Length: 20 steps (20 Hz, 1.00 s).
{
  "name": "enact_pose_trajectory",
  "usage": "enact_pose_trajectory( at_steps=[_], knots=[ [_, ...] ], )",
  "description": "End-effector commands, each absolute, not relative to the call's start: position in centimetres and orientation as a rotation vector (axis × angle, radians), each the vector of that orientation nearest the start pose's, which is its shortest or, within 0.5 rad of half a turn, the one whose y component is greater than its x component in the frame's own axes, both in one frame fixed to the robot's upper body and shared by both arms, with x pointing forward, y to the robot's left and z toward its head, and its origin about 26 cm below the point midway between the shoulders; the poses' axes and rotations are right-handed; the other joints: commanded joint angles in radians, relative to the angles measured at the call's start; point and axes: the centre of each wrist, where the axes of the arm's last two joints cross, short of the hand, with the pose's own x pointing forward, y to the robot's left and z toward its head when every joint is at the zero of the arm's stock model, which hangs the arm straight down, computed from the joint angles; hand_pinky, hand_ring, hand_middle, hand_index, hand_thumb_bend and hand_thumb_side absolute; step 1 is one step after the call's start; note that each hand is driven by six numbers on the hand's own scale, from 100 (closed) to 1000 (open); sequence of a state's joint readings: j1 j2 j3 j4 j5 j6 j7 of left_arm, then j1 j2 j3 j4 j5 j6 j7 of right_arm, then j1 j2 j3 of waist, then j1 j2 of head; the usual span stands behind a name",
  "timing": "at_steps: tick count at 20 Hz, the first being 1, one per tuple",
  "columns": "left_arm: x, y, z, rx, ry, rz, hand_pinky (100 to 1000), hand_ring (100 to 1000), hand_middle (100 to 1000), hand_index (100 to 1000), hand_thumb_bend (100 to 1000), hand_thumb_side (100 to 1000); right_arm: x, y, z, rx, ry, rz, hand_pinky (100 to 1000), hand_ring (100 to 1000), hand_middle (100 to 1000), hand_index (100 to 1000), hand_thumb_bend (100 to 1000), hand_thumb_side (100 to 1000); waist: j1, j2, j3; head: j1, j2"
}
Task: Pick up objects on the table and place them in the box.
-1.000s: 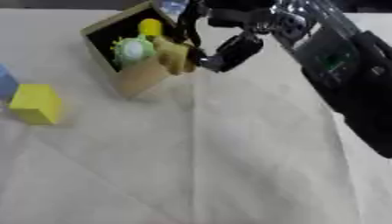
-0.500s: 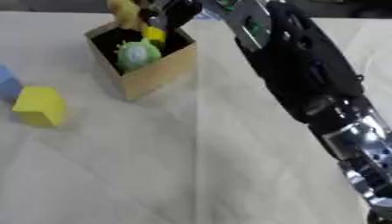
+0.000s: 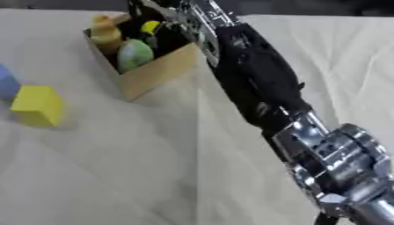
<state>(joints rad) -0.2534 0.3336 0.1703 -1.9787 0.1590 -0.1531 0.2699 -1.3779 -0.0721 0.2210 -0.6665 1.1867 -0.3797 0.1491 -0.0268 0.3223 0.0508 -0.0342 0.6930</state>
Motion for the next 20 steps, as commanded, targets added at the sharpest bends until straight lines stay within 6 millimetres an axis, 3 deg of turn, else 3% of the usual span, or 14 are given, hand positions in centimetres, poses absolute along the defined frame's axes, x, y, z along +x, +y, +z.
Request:
enact_pose_trajectory(
  at_steps=[1, 14, 16, 18, 20],
  knots=[
    [29.3, 30.9, 20.5, 0.27, -2.443, 0.141, 861, 739, 719, 824, 326, 695, 49.7, -5.8, 28.7, 1.211, 2.265, -2.233, 854, 747, 495, 667, 344, 100, 0.005, -0.018, 0.002, -0.001, -0.008],
    [29.3, 30.9, 20.5, 0.271, -2.442, 0.139, 861, 741, 719, 825, 328, 689, 48.7, -5.6, 30.9, 1.16, 2.456, -2.07, 860, 758, 512, 720, 231, 100, 0.013, -0.03, -0.004, 0.003, -0.003],
    [29.3, 30.9, 20.6, 0.276, -2.445, 0.134, 861, 741, 719, 825, 328, 685, 48.4, -5.8, 31.6, 1.149, 2.49, -2.034, 863, 766, 542, 744, 197, 100, 0.017, -0.034, -0.006, 0.005, -0.001],
    [29.4, 31.1, 20.9, 0.292, -2.454, 0.118, 860, 742, 719, 825, 328, 676, 47.8, -6.5, 33.0, 1.129, 2.546, -1.954, 871, 786, 604, 781, 100, 100, 0.02, -0.037, -0.008, 0.007, 0.004],
    [29.5, 31.4, 21.5, 0.324, -2.469, 0.078, 858, 742, 720, 825, 323, 665, 46.9, -8.0, 35.0, 1.083, 2.648, -1.82, 885, 824, 668, 830, 100, 100, 0.022, -0.039, -0.011, 0.012, 0.009]
  ],
)
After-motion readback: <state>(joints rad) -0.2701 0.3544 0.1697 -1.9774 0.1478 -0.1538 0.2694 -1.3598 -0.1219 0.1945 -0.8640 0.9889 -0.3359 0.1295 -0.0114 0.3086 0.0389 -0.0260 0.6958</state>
